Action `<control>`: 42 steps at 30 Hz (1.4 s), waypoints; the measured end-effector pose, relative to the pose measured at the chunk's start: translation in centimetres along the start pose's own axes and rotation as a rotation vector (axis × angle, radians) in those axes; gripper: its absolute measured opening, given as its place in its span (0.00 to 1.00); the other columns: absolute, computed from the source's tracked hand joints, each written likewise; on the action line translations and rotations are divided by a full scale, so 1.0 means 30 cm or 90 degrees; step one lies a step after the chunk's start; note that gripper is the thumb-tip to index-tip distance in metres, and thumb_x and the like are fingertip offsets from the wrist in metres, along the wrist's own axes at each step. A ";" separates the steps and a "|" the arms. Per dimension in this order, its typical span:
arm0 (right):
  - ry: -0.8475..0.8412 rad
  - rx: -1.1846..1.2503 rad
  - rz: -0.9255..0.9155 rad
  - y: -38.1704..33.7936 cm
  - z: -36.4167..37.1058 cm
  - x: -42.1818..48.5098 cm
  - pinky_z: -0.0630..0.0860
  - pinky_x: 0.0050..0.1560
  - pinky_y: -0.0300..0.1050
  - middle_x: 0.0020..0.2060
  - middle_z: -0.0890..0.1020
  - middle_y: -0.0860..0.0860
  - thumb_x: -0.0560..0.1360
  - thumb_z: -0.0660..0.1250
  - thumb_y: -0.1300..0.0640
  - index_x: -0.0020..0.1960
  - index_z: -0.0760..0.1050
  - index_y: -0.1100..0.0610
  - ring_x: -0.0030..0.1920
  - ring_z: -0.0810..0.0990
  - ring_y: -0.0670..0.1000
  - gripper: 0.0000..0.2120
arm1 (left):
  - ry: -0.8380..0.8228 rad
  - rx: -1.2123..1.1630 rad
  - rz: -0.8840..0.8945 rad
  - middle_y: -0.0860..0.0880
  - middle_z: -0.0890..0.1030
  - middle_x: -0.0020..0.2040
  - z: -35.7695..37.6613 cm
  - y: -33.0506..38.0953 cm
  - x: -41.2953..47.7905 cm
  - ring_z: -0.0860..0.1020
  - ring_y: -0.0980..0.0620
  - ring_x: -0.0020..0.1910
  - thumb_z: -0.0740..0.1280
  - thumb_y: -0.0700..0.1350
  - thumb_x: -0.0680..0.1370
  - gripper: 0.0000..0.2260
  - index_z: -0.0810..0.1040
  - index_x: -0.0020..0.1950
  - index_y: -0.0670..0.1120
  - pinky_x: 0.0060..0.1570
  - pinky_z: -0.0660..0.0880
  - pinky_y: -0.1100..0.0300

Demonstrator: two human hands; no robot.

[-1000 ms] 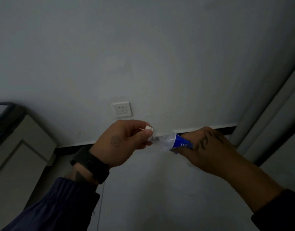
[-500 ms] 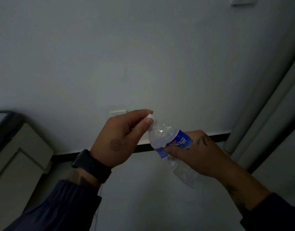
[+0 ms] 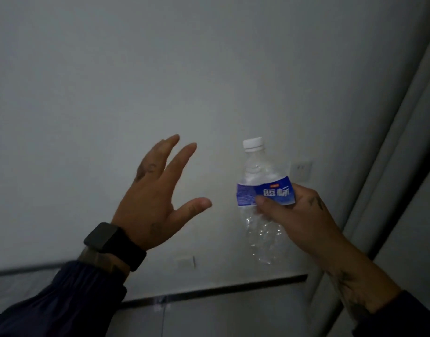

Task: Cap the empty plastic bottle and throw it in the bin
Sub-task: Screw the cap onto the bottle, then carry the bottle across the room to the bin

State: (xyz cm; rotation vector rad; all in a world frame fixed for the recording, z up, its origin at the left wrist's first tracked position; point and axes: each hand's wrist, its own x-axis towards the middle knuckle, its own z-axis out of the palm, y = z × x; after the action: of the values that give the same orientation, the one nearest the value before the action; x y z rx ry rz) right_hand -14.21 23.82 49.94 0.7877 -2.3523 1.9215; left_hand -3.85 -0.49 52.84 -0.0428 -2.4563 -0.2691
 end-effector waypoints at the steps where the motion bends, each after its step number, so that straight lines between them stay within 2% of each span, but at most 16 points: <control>1: 0.013 0.019 -0.002 -0.114 -0.031 0.031 0.83 0.43 0.43 0.39 0.88 0.46 0.72 0.73 0.53 0.45 0.82 0.49 0.41 0.86 0.49 0.02 | 0.010 0.021 0.003 0.50 0.52 0.81 -0.099 0.014 0.062 0.49 0.48 0.80 0.56 0.74 0.70 0.40 0.52 0.78 0.59 0.71 0.52 0.52; 4: 0.048 0.064 -0.006 -0.490 -0.141 0.152 0.81 0.39 0.38 0.37 0.87 0.42 0.74 0.72 0.53 0.45 0.80 0.48 0.40 0.87 0.46 0.01 | 0.037 0.073 -0.004 0.49 0.47 0.82 -0.443 0.050 0.283 0.44 0.46 0.80 0.55 0.76 0.68 0.42 0.51 0.79 0.60 0.71 0.51 0.48; 8: 0.092 0.103 -0.014 -0.950 -0.259 0.284 0.83 0.45 0.48 0.38 0.88 0.49 0.74 0.72 0.56 0.46 0.82 0.51 0.38 0.87 0.50 0.02 | 0.066 0.117 -0.009 0.47 0.46 0.82 -0.837 0.107 0.532 0.43 0.44 0.80 0.54 0.76 0.68 0.42 0.52 0.79 0.60 0.71 0.53 0.44; 13: 0.099 0.108 -0.059 -1.394 -0.348 0.381 0.83 0.47 0.50 0.39 0.88 0.51 0.74 0.72 0.56 0.50 0.82 0.52 0.40 0.87 0.52 0.05 | 0.091 0.141 0.006 0.46 0.48 0.82 -1.195 0.175 0.740 0.45 0.44 0.80 0.53 0.75 0.70 0.40 0.56 0.78 0.58 0.73 0.52 0.46; 18: 0.074 0.103 -0.108 -1.593 -0.321 0.357 0.84 0.45 0.45 0.38 0.88 0.46 0.75 0.71 0.55 0.47 0.81 0.48 0.41 0.87 0.50 0.03 | 0.117 0.161 0.020 0.46 0.56 0.80 -1.381 0.187 0.752 0.52 0.44 0.79 0.57 0.70 0.73 0.34 0.64 0.75 0.55 0.72 0.55 0.50; 22: 0.026 0.128 -0.107 -1.631 -0.219 0.307 0.83 0.47 0.49 0.40 0.88 0.50 0.75 0.71 0.57 0.49 0.82 0.51 0.40 0.88 0.51 0.04 | 0.138 0.182 0.005 0.46 0.60 0.79 -1.485 0.154 0.656 0.57 0.44 0.78 0.58 0.69 0.74 0.33 0.66 0.74 0.53 0.71 0.59 0.47; 27: -0.128 0.183 -0.125 -1.688 0.053 0.281 0.82 0.43 0.44 0.39 0.88 0.48 0.74 0.71 0.57 0.49 0.82 0.51 0.39 0.87 0.49 0.05 | 0.147 0.265 -0.077 0.46 0.62 0.78 -1.668 0.082 0.427 0.59 0.43 0.77 0.59 0.68 0.74 0.32 0.67 0.73 0.53 0.71 0.61 0.47; 33: -0.446 0.286 -0.183 -1.882 0.560 0.109 0.83 0.45 0.46 0.41 0.88 0.51 0.74 0.72 0.59 0.50 0.82 0.53 0.40 0.87 0.50 0.05 | 0.148 0.477 -0.319 0.47 0.60 0.79 -2.020 0.095 -0.059 0.58 0.45 0.78 0.58 0.69 0.73 0.34 0.63 0.75 0.54 0.70 0.57 0.51; 38: -0.732 0.404 -0.226 -2.094 0.869 -0.299 0.84 0.45 0.46 0.42 0.88 0.52 0.73 0.73 0.58 0.49 0.82 0.52 0.42 0.88 0.52 0.05 | 0.156 0.658 -0.572 0.46 0.60 0.78 -2.305 0.410 -0.527 0.57 0.44 0.77 0.58 0.69 0.72 0.35 0.62 0.75 0.54 0.69 0.60 0.48; 42: -0.915 0.496 -0.239 -2.259 0.942 -0.714 0.83 0.44 0.46 0.41 0.88 0.52 0.72 0.73 0.57 0.45 0.83 0.48 0.42 0.87 0.52 0.05 | 0.140 0.794 -0.711 0.46 0.62 0.78 -2.455 0.810 -0.806 0.59 0.43 0.77 0.59 0.68 0.74 0.34 0.64 0.75 0.51 0.73 0.56 0.52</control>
State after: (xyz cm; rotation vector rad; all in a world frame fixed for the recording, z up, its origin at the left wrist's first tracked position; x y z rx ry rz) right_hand 38.79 -2.54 98.40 3.1582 -1.1491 2.3487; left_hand 62.70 9.16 98.41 1.7403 -1.7699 0.7713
